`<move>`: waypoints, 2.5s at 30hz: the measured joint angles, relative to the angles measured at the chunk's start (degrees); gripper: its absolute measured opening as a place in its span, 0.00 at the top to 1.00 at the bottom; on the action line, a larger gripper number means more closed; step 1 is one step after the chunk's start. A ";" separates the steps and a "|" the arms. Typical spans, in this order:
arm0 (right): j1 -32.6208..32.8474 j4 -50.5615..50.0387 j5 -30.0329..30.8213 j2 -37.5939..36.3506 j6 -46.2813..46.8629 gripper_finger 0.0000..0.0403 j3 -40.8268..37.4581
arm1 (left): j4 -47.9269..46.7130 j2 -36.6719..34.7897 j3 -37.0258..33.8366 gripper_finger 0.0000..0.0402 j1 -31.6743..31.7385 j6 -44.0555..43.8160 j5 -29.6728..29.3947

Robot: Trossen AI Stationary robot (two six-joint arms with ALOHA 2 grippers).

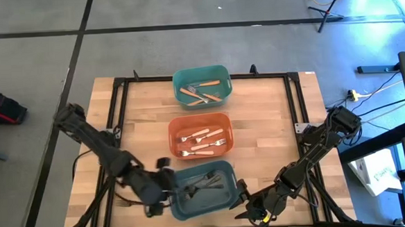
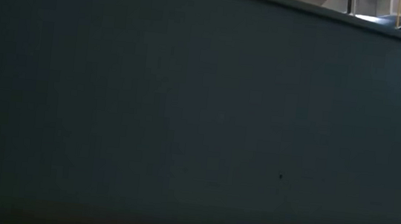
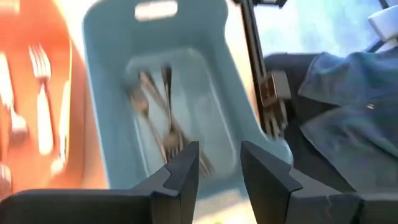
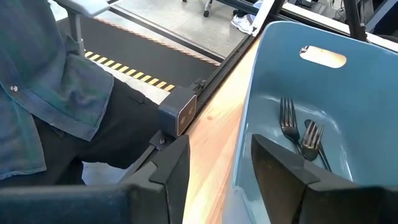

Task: Sort silverware by color (type)
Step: Put the black fork into the blue bin

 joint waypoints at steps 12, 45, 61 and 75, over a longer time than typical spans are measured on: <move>0.00 0.04 0.17 0.00 0.09 0.60 0.00 | -15.18 -1.01 -6.09 0.72 -13.94 -21.52 -1.67; -1.20 -0.01 0.66 0.00 -0.58 0.60 0.00 | 19.21 4.38 -36.74 0.72 -21.97 -42.91 12.70; -1.20 0.03 0.74 0.00 -1.70 0.60 0.00 | 17.00 3.84 -35.69 0.97 -20.52 -40.32 13.20; -1.20 0.11 0.85 0.01 -1.68 0.60 0.00 | -2.20 -5.27 -15.98 0.98 -15.87 -25.86 -6.28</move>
